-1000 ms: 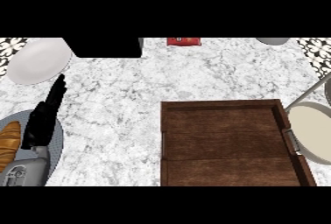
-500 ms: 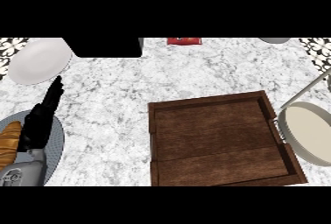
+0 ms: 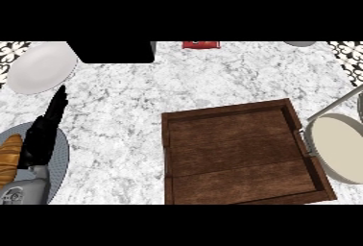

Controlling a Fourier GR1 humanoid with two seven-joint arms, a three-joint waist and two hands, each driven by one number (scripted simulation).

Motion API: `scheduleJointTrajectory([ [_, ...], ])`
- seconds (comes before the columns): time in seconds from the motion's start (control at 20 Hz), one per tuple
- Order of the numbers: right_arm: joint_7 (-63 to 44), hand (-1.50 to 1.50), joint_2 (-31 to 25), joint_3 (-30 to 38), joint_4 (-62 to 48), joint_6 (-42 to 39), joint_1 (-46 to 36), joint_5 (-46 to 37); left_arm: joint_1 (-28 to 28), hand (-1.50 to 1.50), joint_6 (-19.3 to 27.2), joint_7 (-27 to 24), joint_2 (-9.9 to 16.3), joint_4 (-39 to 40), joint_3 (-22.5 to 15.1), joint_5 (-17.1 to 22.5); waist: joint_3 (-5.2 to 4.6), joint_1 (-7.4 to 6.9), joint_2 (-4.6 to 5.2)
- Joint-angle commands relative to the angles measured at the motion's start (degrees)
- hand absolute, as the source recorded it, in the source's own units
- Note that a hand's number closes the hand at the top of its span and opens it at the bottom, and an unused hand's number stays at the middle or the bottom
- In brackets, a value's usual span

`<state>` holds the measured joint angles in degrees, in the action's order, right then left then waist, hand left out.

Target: Pick the can from the tray and place it in the tiered basket

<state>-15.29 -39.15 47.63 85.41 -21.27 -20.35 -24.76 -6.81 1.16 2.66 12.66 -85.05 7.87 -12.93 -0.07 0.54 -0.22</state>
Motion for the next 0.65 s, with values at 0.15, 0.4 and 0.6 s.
scheduleJointTrajectory([
  [0.15, -4.63, -1.5, -5.65, 12.85, -0.8, -11.14, 7.8, 10.83, -1.66, 0.0, -1.52, -0.41, 1.04, 1.59, 1.92, 1.96, 0.04, 0.71, -0.02],
  [0.4, 8.25, -1.5, -9.16, 23.76, -9.73, -16.35, 17.94, 15.03, 0.74, 0.0, -0.1, 1.5, -0.07, -2.03, -0.07, -0.48, 0.13, 0.73, -0.06],
  [0.6, 18.72, -1.5, -12.18, 28.96, -22.4, -19.26, 21.9, 17.24, -0.28, 0.0, -0.53, 2.43, -0.18, -1.6, -0.04, -0.08, 0.22, 0.67, 0.04],
])
